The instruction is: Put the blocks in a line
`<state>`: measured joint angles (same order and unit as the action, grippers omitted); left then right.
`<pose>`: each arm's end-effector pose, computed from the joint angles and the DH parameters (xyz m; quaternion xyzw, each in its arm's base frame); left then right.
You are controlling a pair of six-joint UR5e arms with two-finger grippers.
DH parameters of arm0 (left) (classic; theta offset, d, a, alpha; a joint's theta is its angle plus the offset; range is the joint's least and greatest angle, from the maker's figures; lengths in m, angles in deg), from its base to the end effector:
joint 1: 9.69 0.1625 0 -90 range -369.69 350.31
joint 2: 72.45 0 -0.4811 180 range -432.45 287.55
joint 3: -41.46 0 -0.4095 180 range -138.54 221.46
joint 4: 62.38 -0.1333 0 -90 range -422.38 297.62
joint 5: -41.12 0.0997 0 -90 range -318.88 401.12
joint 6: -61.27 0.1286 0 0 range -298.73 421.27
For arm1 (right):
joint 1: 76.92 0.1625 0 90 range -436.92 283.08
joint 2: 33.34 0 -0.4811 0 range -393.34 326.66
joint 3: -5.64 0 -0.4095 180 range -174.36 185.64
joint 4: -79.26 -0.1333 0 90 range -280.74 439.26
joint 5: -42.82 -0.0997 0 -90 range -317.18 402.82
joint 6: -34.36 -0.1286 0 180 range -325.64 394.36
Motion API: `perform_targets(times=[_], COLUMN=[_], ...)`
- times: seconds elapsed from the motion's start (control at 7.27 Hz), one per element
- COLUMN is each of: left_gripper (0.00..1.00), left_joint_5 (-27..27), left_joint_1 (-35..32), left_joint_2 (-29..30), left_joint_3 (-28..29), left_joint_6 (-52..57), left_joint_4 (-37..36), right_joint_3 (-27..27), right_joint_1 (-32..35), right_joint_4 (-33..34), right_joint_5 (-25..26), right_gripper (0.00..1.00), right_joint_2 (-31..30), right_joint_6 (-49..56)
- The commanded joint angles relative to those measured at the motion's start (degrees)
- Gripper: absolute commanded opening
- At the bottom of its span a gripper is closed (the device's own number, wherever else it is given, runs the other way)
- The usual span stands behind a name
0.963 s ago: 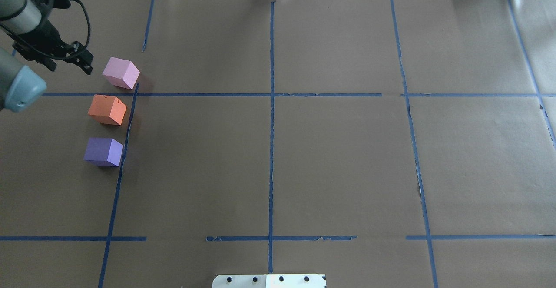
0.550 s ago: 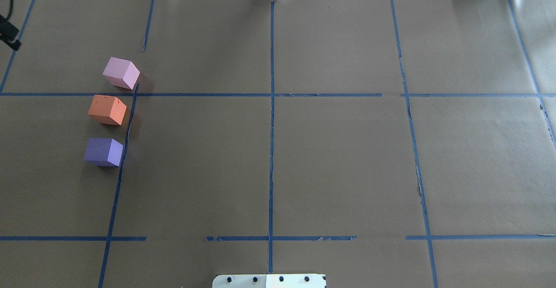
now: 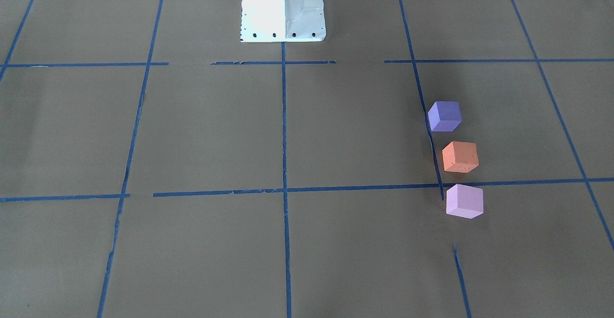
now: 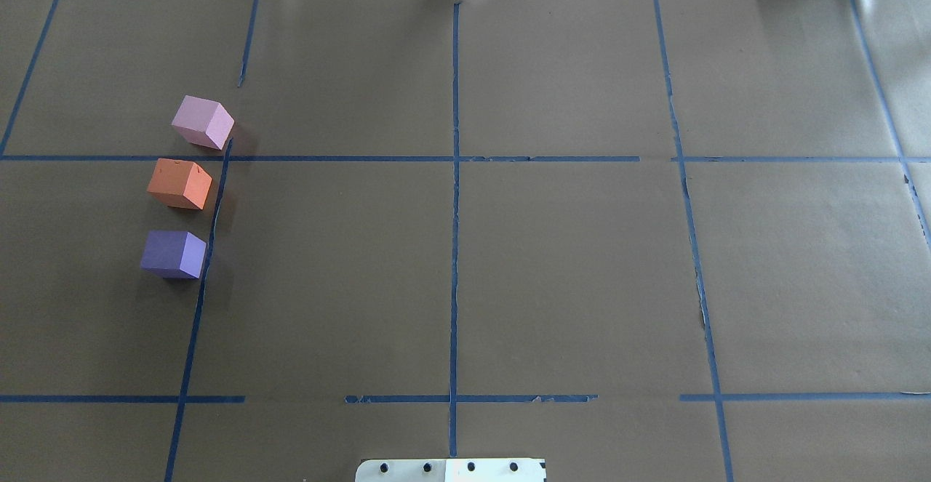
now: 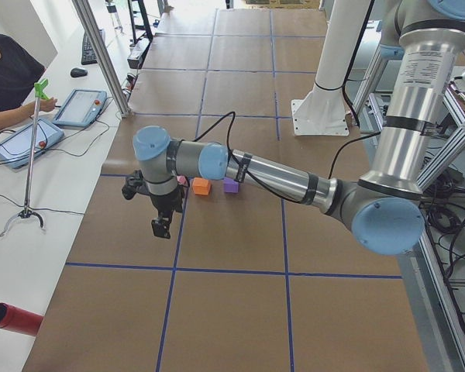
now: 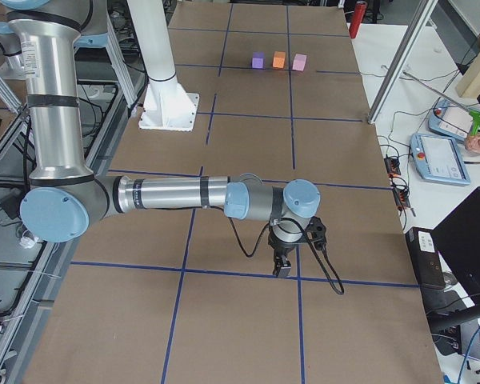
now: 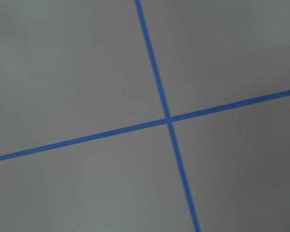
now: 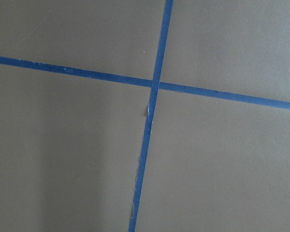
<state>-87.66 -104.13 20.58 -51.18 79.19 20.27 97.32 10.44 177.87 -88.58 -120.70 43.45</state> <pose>-0.0936 -0.5240 0.7056 0.0508 0.3283 0.1059 0.9372 0.0241 -0.5244 0.7159 -0.0151 -0.3546 -0.0824 0.9312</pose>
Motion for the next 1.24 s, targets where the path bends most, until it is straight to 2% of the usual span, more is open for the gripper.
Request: perform_targets(times=[0.0, 0.28, 0.55, 1.1], left_gripper=[1.0, 1.0, 1.0, 1.0], left_joint_5=[-0.3, -3.0, -3.0, -2.9], left_joint_1=[-1.5, -1.4, -1.0, 4.1], left_joint_2=[-5.0, -4.9, -4.5, -4.4], left_joint_3=[1.2, 3.2, 2.5, 0.5], left_joint_6=[1.5, 0.8, -3.1, -8.5], left_joint_4=[3.4, 3.5, 3.5, 5.8], right_joint_3=[0.0, 0.1, 0.1, 0.0], right_joint_1=[0.0, 0.0, 0.0, 0.0], right_joint_4=[0.0, 0.0, 0.0, 0.0], right_joint_5=[0.0, 0.0, 0.0, 0.0], right_gripper=[1.0, 1.0, 1.0, 1.0], right_joint_2=[0.0, 0.0, 0.0, 0.0], right_joint_6=[0.0, 0.0, 0.0, 0.0])
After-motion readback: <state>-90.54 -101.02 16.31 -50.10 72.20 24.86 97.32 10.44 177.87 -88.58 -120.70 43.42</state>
